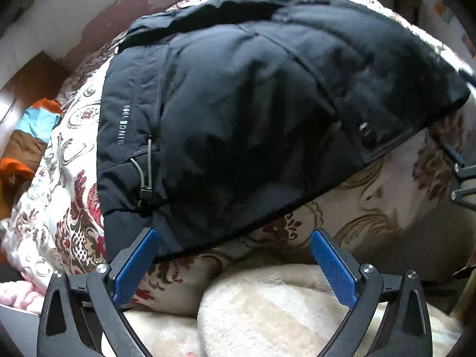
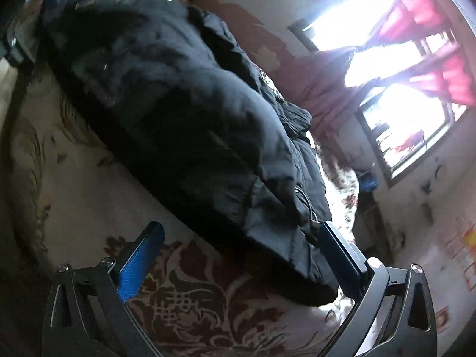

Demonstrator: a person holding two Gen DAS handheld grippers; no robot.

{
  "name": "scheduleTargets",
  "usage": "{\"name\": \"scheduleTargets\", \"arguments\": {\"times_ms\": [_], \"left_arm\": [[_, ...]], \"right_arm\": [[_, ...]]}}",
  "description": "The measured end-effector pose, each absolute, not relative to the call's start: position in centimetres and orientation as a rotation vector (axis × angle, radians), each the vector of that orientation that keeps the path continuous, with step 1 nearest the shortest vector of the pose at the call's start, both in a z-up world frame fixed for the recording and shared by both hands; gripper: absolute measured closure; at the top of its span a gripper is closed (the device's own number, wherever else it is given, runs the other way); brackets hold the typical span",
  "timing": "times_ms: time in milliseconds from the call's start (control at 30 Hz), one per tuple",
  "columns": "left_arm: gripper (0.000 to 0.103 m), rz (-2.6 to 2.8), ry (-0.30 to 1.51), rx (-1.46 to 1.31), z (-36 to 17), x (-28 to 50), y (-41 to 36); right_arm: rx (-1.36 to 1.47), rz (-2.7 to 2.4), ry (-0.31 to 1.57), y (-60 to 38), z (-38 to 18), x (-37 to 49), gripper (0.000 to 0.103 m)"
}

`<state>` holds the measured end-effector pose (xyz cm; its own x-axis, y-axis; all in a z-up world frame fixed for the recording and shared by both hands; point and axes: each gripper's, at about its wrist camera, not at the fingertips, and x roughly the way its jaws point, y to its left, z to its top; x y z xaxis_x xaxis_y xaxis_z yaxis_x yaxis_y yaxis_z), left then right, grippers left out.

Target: Fold large clothes

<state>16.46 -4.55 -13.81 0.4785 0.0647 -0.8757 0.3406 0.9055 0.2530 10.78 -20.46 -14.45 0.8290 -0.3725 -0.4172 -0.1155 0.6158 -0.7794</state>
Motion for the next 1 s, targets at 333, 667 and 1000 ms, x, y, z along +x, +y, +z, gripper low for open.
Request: {"name": "scheduleTargets", "arguments": {"times_ms": [333,667,1000], "left_arm": [[0.000,-0.177,1.103,0.445,-15.3,16.1,-5.4],[0.000,-0.193,1.067,0.385,-14.8,16.3,-4.3],[0.000,-0.121,1.007,0.421,-14.6,17.1,-4.6]], "right_arm": [[-1.029,-0.226,0.509,-18.4,-16.4,12.3,0.002],[-0.654,-0.099,0.539,-20.0,-9.4,13.4,0.004],[-0.412,0.000,0.553,-23.7,-4.1,16.4,0.004]]}}
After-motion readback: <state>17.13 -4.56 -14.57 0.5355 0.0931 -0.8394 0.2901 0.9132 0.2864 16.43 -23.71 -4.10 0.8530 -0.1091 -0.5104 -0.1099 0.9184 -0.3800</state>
